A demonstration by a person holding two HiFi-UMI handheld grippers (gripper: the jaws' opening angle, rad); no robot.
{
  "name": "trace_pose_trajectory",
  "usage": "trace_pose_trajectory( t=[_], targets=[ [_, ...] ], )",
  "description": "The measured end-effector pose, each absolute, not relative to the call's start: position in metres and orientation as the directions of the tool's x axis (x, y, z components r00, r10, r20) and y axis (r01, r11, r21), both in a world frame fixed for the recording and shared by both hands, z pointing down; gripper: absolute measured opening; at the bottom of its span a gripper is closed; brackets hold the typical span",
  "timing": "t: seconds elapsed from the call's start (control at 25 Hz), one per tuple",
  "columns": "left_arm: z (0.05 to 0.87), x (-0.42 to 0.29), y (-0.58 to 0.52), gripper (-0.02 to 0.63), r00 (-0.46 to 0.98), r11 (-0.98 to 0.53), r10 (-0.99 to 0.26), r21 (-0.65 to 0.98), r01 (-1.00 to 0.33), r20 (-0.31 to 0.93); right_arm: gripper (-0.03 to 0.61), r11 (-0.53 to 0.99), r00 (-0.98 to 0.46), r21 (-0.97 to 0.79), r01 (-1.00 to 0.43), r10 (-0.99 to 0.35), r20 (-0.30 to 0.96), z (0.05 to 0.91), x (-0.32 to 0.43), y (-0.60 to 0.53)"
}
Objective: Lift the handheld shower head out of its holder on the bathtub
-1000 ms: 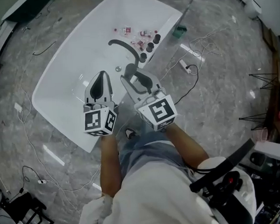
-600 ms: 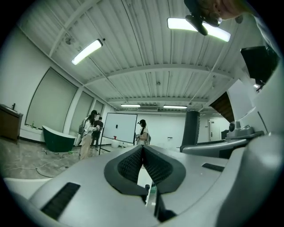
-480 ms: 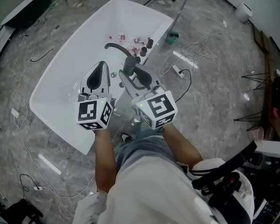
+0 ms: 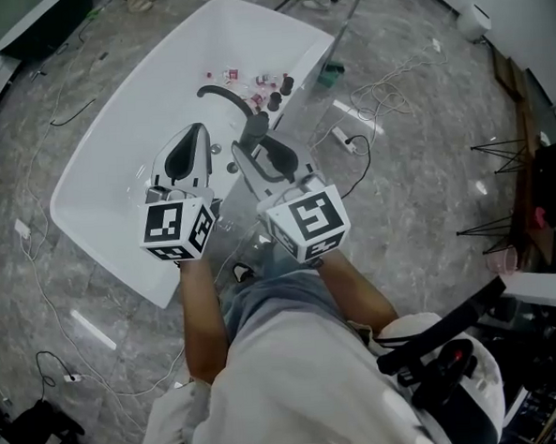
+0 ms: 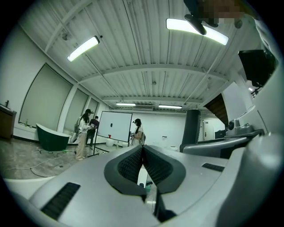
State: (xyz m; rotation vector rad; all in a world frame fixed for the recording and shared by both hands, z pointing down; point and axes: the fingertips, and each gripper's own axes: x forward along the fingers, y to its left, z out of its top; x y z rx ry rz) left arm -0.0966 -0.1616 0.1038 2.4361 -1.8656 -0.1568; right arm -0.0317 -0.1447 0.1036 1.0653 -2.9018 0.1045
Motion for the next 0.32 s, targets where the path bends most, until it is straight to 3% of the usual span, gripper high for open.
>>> trace_pose_trajectory(
  t=[0.32],
  targets=[
    [0.0989, -0.0884, -0.161, 0.018, 0.283, -0.284, -0.959, 0.067, -0.956, -0.023, 0.137, 0.749, -0.751, -0.049, -0.66, -0.656, 0.077, 0.103, -0.0283, -0.1438]
  ],
)
